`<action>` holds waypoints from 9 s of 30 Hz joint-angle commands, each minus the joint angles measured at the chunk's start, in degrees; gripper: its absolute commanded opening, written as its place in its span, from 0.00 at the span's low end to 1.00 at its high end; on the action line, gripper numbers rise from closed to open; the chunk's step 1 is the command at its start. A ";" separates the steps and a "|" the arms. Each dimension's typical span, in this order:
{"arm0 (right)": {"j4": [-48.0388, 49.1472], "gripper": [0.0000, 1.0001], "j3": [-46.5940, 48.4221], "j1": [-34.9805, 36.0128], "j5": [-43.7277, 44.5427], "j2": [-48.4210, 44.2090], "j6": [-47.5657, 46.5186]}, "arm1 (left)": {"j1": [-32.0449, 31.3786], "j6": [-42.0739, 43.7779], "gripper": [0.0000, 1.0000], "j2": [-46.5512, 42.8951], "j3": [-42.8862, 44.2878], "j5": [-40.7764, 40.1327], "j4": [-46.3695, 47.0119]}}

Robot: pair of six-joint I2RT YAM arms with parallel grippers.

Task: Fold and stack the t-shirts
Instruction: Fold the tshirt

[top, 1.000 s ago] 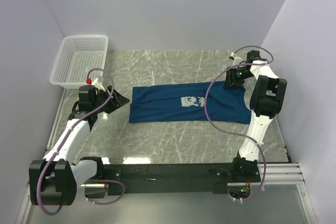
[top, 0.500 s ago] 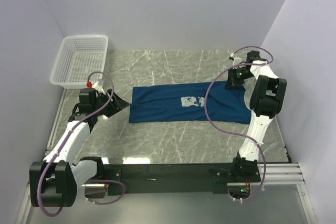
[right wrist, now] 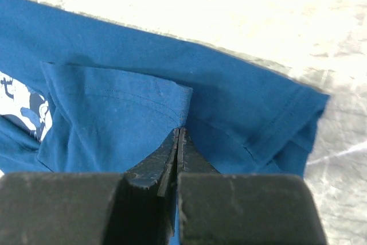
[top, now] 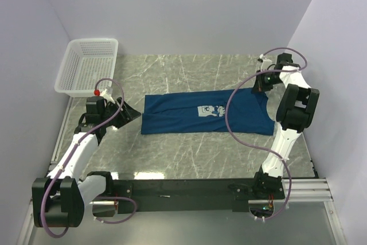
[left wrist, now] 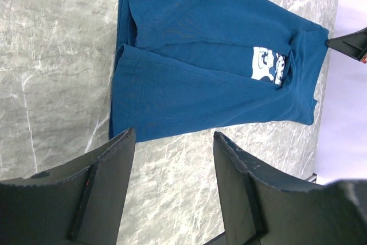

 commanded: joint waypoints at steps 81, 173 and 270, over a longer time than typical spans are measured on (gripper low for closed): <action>17.05 0.96 -27.85 -3.06 9.76 -27.67 9.57 | -8.08 16.16 0.01 61.21 59.53 -16.42 -20.70; 8.88 0.00 -4.89 -8.24 5.19 -0.59 16.43 | -0.69 8.60 0.03 66.04 60.76 0.54 -14.46; 25.77 0.59 -52.88 77.20 15.92 -36.85 -28.57 | -17.39 19.05 0.87 33.50 36.84 4.76 -2.33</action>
